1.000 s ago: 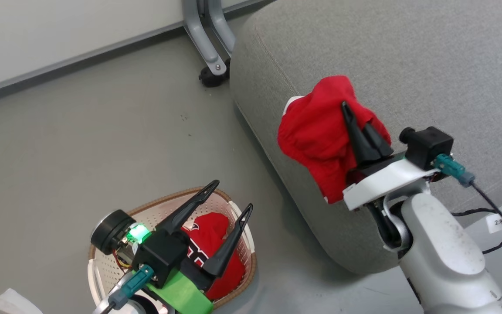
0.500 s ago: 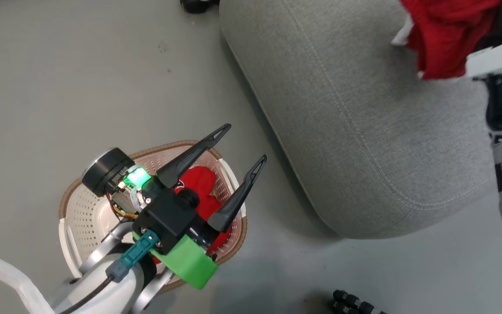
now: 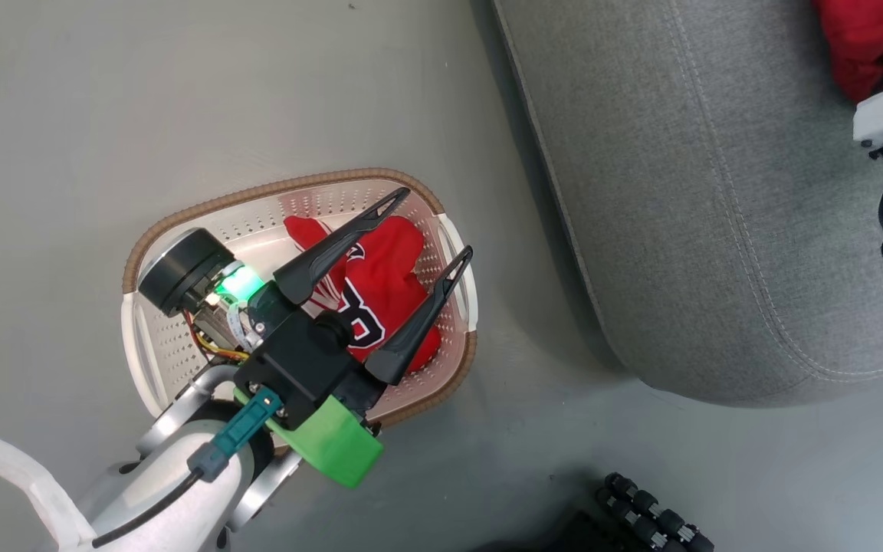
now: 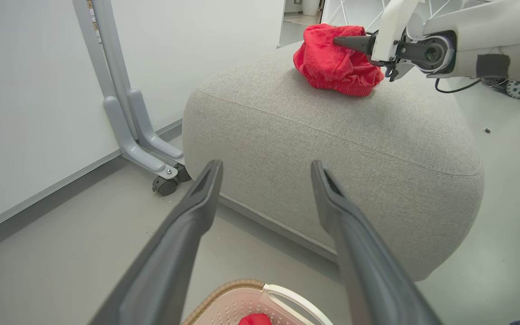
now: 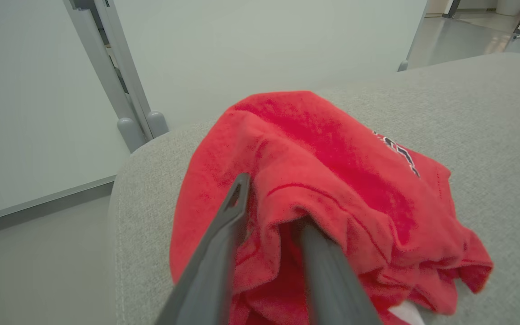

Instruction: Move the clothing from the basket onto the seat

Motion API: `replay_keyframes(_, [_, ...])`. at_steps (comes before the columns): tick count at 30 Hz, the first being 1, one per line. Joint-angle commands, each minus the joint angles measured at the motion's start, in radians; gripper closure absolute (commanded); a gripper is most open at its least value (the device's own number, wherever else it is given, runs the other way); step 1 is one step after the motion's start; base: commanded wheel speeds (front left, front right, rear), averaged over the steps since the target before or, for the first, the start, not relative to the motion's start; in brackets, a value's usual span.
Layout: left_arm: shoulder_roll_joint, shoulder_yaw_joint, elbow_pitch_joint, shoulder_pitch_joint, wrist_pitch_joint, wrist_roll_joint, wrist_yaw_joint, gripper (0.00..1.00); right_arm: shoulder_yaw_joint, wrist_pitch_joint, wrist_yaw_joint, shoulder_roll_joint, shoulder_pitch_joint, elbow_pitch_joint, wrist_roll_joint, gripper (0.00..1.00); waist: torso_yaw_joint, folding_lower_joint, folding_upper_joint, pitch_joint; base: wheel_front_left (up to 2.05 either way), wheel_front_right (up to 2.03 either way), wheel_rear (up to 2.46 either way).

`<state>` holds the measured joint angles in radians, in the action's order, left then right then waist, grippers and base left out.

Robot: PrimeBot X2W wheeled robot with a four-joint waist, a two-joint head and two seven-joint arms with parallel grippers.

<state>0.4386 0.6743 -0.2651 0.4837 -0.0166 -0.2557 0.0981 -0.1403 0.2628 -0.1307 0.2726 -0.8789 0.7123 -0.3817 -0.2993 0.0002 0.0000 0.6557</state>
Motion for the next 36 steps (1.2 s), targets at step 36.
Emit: replay_keyframes(36, [-0.126, -0.355, 0.271, -0.259, 0.282, -0.139, -0.277, 0.00, 0.166, -0.049, 0.000, -0.216, 0.721, -0.772, 0.198, 0.00, 0.239, -0.0002, 0.0000, -0.408, 0.00, 0.00, 0.00])
